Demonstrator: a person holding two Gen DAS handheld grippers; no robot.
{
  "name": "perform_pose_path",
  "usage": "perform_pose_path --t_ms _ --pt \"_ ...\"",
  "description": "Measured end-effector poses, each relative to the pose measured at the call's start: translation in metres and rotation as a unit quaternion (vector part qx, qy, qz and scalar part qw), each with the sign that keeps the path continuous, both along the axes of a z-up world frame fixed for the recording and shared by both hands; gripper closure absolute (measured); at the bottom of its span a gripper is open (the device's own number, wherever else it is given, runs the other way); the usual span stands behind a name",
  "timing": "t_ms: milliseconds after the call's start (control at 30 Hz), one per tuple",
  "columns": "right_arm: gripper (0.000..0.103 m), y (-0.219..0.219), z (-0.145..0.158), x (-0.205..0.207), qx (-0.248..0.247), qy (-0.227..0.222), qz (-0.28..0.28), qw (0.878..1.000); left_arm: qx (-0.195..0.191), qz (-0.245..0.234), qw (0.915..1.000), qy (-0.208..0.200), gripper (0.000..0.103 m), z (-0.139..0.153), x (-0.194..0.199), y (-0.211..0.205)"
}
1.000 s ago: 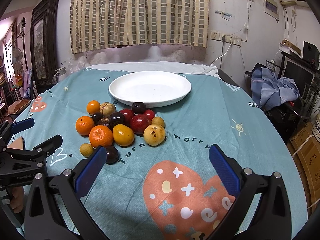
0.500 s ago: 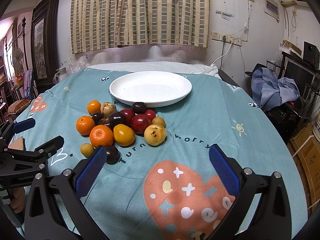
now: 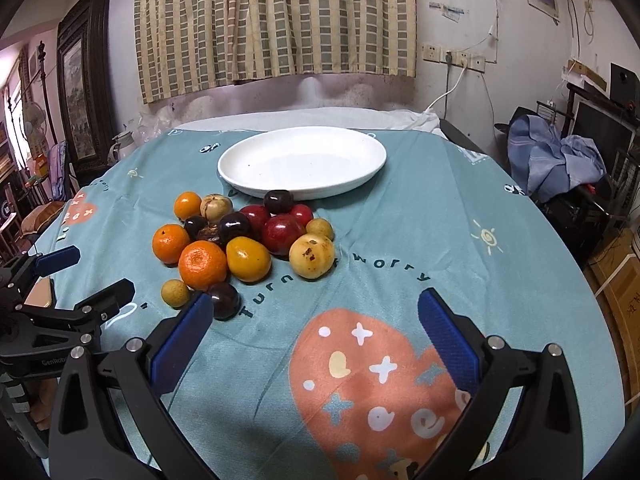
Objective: Organize fruits
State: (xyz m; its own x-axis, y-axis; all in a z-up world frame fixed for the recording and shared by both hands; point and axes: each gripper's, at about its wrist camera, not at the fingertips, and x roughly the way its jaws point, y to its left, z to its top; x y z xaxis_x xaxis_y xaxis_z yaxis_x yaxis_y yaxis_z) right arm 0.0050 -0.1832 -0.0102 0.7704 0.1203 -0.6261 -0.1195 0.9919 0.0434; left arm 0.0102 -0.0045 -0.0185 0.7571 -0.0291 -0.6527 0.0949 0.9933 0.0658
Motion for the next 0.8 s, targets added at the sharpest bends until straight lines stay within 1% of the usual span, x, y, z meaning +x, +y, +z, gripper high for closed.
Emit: perform_pose_path --t_ms 167,233,333,400,500,567,633,700,733,800 --pt "0.001 -0.004 -0.002 0.002 0.004 0.005 -0.005 1.0 -0.007 -0.001 0.9998 0.017 0.002 -0.003 0.004 0.002" --pt "0.001 -0.005 -0.003 0.003 0.007 0.008 -0.005 1.0 -0.01 -0.012 0.9995 0.026 0.002 -0.004 0.006 0.0" --pt "0.002 -0.008 -0.005 0.005 0.01 0.015 -0.008 1.0 -0.001 -0.028 0.9989 0.038 0.002 -0.007 0.008 -0.007" --pt "0.002 -0.01 -0.006 0.006 0.014 0.019 -0.013 1.0 0.001 -0.038 0.9979 0.053 0.002 -0.01 0.012 -0.011" --pt "0.002 -0.017 -0.006 0.008 0.023 0.021 -0.027 0.999 -0.004 -0.055 0.9947 0.087 0.002 -0.018 0.024 -0.019" --pt "0.002 -0.02 -0.007 0.009 0.027 0.026 -0.031 0.999 0.004 -0.07 0.9913 0.111 0.003 -0.025 0.033 -0.027" --pt "0.002 -0.022 -0.008 0.01 0.032 0.031 -0.032 0.999 0.01 -0.08 0.9894 0.121 0.004 -0.028 0.038 -0.032" --pt "0.002 -0.024 -0.009 0.011 0.036 0.035 -0.034 0.998 0.0 -0.096 0.9874 0.126 0.004 -0.028 0.043 -0.035" --pt "0.002 -0.025 -0.009 0.012 0.039 0.038 -0.034 0.998 -0.024 -0.12 0.9837 0.131 0.004 -0.028 0.046 -0.036" --pt "0.002 -0.027 -0.01 0.014 0.045 0.043 -0.037 0.997 -0.057 -0.141 0.9797 0.131 0.003 -0.028 0.05 -0.033"
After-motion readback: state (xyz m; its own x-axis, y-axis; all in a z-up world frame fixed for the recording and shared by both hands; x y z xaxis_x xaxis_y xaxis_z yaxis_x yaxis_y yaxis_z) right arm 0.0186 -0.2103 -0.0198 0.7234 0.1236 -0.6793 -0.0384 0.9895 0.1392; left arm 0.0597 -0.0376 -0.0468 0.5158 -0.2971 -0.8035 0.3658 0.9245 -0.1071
